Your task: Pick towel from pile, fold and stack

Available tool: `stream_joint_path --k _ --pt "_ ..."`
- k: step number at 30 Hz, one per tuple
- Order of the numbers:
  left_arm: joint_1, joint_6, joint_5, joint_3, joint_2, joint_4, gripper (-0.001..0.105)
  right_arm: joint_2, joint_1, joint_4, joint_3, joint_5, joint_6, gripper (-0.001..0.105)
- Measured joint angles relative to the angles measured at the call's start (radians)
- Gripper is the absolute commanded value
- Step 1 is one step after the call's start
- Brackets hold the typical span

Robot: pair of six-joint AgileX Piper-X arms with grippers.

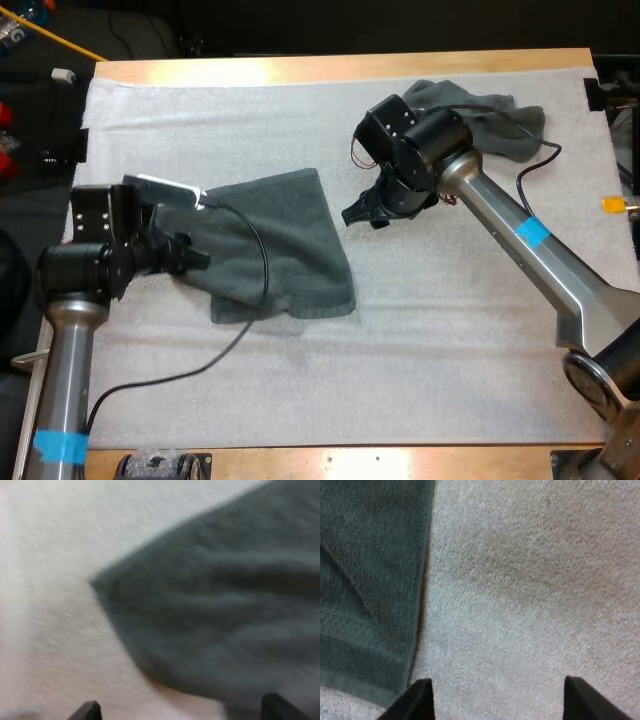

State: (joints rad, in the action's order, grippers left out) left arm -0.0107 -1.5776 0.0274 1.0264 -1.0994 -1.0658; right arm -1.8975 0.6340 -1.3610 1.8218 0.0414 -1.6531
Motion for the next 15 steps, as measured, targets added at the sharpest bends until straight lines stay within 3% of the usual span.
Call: stream_joint_path --k 5,9,15 --pt "0.000 -0.049 0.109 0.000 0.018 -0.084 0.061 0.000 0.000 -0.006 0.000 -0.032 0.016 0.052" --pt "0.000 -0.059 0.121 -0.016 0.018 -0.102 0.061 0.000 0.000 0.001 -0.004 -0.048 0.016 0.052" --pt "0.000 -0.062 0.124 -0.123 0.018 -0.095 0.061 0.003 0.000 0.095 -0.095 -0.144 0.056 0.052"
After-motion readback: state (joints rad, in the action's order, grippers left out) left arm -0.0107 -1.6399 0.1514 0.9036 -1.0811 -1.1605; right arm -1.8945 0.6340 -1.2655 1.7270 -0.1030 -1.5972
